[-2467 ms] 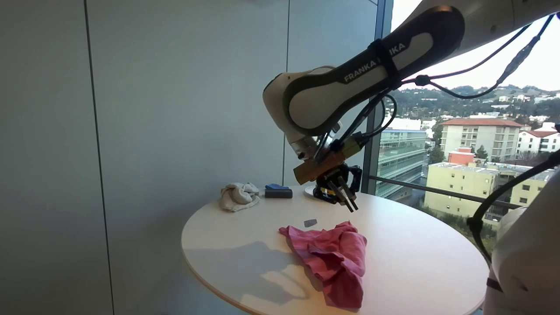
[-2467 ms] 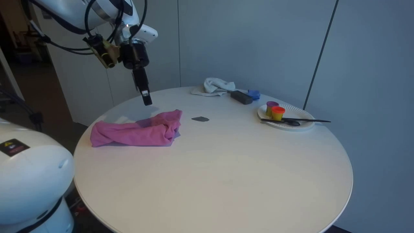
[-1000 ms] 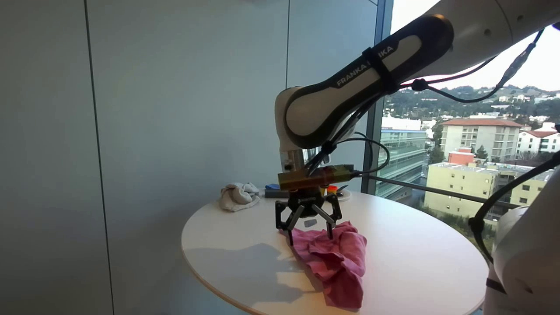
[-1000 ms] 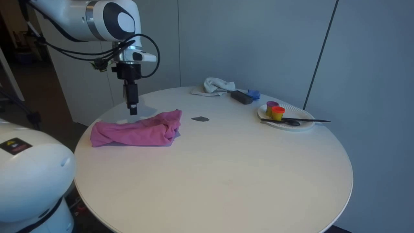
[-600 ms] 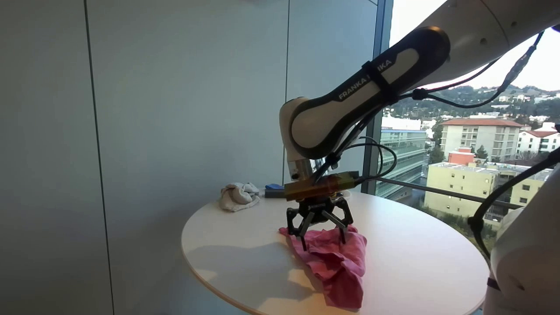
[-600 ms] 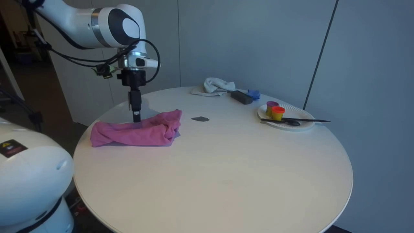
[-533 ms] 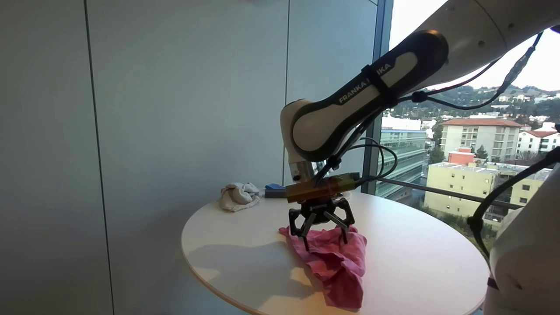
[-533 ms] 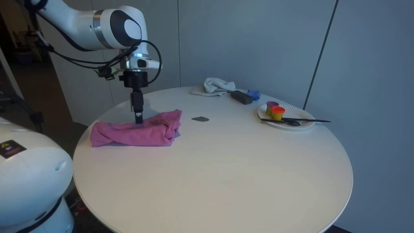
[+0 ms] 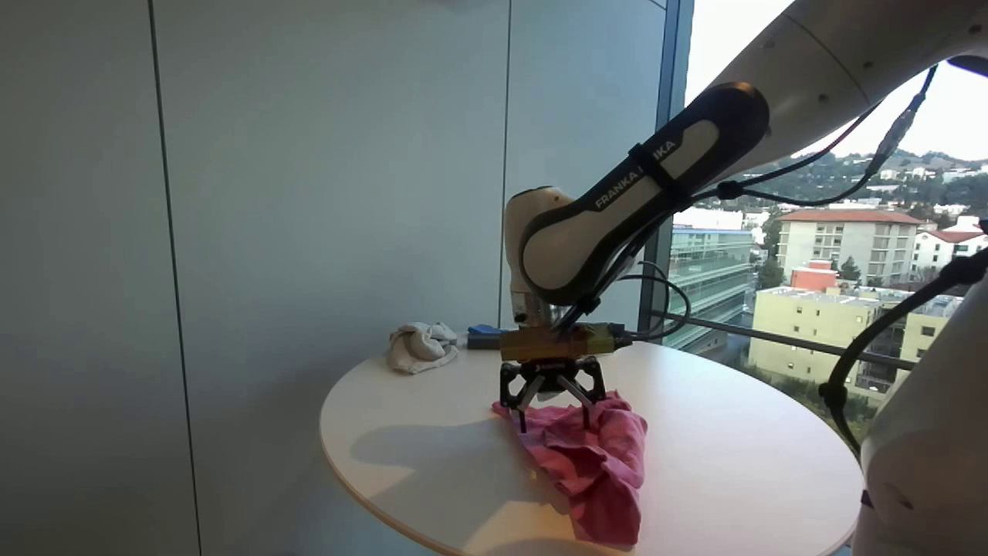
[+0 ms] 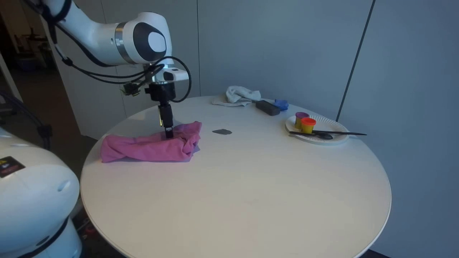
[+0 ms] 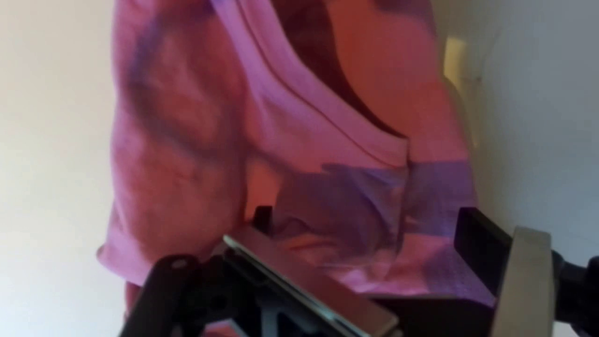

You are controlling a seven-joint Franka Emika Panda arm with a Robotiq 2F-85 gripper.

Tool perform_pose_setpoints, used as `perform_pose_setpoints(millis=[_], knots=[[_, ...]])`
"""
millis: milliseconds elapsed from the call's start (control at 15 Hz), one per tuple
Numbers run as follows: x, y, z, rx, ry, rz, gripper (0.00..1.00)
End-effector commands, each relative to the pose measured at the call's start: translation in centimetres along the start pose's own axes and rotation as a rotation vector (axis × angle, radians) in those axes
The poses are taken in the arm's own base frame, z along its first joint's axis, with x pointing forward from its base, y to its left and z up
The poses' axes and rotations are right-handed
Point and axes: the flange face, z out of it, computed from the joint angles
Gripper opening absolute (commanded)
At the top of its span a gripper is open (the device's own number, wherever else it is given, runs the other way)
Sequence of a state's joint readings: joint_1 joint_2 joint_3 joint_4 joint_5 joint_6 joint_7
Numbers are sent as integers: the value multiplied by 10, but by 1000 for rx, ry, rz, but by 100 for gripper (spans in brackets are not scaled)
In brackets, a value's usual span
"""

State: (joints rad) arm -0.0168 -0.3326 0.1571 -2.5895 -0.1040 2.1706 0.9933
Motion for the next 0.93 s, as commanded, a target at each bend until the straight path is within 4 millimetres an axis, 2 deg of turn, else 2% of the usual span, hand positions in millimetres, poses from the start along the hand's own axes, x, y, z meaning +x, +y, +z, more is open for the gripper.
perform_pose_setpoints(millis=[0, 333, 733, 867], knots=[[5, -11, 5, 122, -1, -14, 100], [2, -15, 17, 117, -37, -12, 100], [-4, -10, -13, 142, 112, -31, 100], [-5, -6, -18, 158, 71, -11, 100]])
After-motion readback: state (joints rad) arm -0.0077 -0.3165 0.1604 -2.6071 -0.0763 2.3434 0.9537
